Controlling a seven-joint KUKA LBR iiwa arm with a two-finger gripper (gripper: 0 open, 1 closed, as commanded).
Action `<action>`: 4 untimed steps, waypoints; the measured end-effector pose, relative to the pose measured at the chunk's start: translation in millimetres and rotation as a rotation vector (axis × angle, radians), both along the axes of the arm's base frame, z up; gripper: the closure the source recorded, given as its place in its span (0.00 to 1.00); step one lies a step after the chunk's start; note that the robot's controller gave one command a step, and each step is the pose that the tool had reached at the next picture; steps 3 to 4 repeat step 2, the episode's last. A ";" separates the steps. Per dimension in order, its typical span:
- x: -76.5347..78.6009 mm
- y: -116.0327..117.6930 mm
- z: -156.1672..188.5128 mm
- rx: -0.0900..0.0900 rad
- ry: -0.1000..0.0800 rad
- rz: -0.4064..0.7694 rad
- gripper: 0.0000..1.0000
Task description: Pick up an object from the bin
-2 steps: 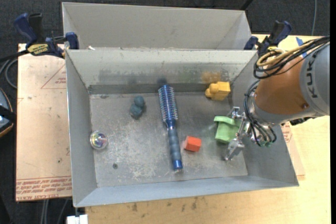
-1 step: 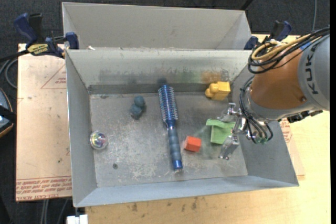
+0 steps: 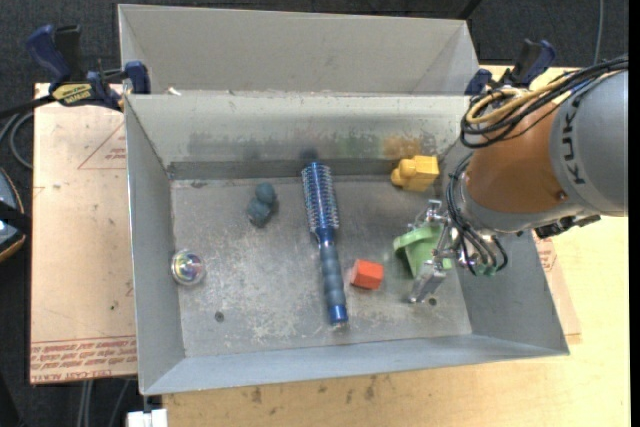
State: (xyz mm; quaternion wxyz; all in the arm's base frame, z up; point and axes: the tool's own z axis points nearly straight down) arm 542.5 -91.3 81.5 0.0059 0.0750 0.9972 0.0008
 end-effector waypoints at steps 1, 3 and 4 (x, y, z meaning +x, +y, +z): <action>-0.6 -0.8 1.8 -0.002 0.002 0.000 1.00; 6.1 -5.5 144.3 -0.002 0.000 0.017 1.00; 6.1 -5.5 144.3 -0.002 0.000 0.017 1.00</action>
Offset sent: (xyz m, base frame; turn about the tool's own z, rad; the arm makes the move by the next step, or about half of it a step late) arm 0.0000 0.0000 0.0000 0.0000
